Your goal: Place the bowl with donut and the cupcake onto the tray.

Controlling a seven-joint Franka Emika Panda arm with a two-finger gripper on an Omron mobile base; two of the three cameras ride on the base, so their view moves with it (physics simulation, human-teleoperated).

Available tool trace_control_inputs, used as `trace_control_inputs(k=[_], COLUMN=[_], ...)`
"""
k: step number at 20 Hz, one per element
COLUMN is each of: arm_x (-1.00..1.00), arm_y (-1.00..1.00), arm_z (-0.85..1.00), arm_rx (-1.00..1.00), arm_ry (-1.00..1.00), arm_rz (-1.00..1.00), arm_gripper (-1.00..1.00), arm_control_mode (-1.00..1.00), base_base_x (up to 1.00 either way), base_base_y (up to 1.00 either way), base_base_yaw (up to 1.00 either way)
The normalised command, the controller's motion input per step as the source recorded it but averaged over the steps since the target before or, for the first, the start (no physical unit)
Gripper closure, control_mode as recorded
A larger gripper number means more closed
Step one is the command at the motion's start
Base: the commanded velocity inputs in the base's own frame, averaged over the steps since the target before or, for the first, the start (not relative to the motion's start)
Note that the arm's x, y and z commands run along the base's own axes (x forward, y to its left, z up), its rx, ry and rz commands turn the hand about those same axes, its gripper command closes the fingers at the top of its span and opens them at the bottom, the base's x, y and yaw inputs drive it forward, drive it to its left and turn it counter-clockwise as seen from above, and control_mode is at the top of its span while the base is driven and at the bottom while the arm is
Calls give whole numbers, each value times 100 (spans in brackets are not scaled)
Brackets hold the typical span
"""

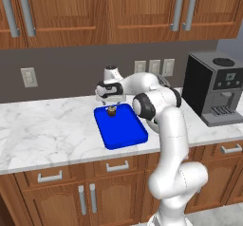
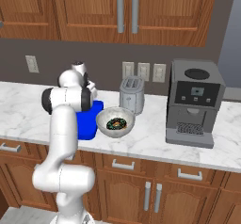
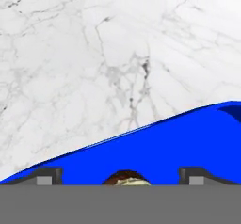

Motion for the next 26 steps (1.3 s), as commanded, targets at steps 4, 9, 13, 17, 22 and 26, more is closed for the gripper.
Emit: trace_control_inputs(k=[4,9,13,17,22,26], arm_x=[-7,-19,-42,-51,-60,-56], arm_y=[0,0,-7,-14,-13,-18], arm_z=[38,2,1,4,12,29], arm_rx=[-14,-7,-3,-1,-1,0], arm_ry=[-13,-8,-7,-9,-10,-10], arm_rz=[0,5,8,6,4,0], arm_gripper=[-100,-100,-100,-100,-100,-100], arm_control_mode=[-100,-100,-100,-100,-100,-100], base_base_x=[0,0,0,0,0,0], base_base_y=[0,0,0,0,0,0], base_base_yaw=[0,0,0,0,0,0])
